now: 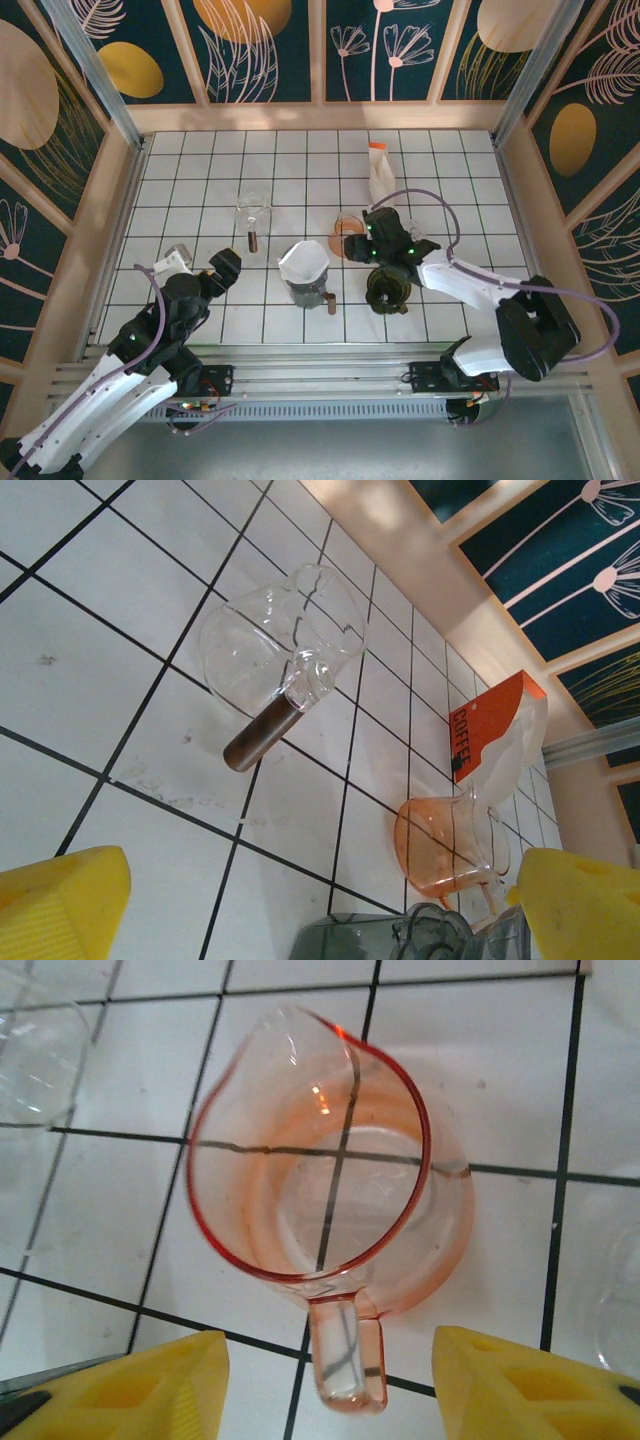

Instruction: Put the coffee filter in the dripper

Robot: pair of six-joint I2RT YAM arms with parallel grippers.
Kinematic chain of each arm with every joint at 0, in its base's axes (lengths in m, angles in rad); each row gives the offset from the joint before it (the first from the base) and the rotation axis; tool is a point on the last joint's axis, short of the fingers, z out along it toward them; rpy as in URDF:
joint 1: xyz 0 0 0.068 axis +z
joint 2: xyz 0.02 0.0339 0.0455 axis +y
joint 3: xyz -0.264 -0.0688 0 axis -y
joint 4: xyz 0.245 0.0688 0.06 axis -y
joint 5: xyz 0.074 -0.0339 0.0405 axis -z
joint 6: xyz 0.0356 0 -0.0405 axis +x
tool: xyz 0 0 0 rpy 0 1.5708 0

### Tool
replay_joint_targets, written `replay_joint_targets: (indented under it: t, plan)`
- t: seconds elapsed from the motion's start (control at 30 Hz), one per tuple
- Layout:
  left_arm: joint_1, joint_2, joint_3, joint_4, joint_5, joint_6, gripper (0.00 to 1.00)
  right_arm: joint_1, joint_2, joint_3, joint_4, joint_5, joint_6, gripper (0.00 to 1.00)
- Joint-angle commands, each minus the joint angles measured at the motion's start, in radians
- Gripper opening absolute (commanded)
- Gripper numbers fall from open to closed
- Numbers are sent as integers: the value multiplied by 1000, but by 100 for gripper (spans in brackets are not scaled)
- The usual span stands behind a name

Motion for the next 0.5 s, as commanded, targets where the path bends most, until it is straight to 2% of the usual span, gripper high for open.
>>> replay_joint_targets:
  t: [0.0,0.13,0.3,0.47]
  plan:
    - [7,12,33,40,8,32,99,16,-104,16,-40,46,18,58]
    - [8,29,52,34,11,42,99,46,-210,-6,-31,68,28,60]
    - [8,26,54,21,16,50,99,138,-395,-121,65,125,53,64]
    - [7,22,35,12,38,59,99,175,-522,-199,37,42,79,65]
